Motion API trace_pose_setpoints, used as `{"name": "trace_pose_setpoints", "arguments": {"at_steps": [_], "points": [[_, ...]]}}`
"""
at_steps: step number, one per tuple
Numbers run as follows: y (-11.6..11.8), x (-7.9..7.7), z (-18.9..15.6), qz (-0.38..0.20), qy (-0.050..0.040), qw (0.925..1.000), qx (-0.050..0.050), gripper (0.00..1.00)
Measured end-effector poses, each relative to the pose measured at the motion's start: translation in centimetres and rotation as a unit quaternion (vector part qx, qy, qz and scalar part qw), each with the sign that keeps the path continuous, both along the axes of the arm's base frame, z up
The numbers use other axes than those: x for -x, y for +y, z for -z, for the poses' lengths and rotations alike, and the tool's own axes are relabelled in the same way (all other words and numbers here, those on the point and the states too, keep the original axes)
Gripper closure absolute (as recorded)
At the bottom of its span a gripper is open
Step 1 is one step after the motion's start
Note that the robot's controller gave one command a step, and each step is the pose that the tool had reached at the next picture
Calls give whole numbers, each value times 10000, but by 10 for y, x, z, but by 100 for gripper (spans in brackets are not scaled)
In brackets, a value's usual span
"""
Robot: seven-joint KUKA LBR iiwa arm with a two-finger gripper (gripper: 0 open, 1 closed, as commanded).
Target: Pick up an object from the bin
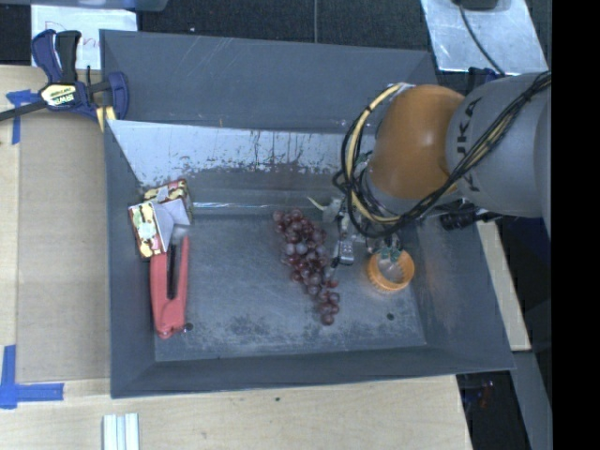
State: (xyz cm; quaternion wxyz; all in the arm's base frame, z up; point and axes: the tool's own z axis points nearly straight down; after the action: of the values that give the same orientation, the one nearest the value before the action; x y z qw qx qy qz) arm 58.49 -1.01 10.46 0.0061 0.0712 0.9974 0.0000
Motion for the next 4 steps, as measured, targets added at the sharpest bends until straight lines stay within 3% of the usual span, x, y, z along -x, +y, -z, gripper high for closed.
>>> {"name": "trace_pose_setpoints", "arguments": {"at_steps": [1,2,3,4], "points": [[20,19,5,180,35,9998,-12,0],[48,17,27,1295,-18,9916,-19,0],[45,3,32,1147,-14,9934,-14,100],[45,3,31,1145,-14,9934,-14,100]]}}
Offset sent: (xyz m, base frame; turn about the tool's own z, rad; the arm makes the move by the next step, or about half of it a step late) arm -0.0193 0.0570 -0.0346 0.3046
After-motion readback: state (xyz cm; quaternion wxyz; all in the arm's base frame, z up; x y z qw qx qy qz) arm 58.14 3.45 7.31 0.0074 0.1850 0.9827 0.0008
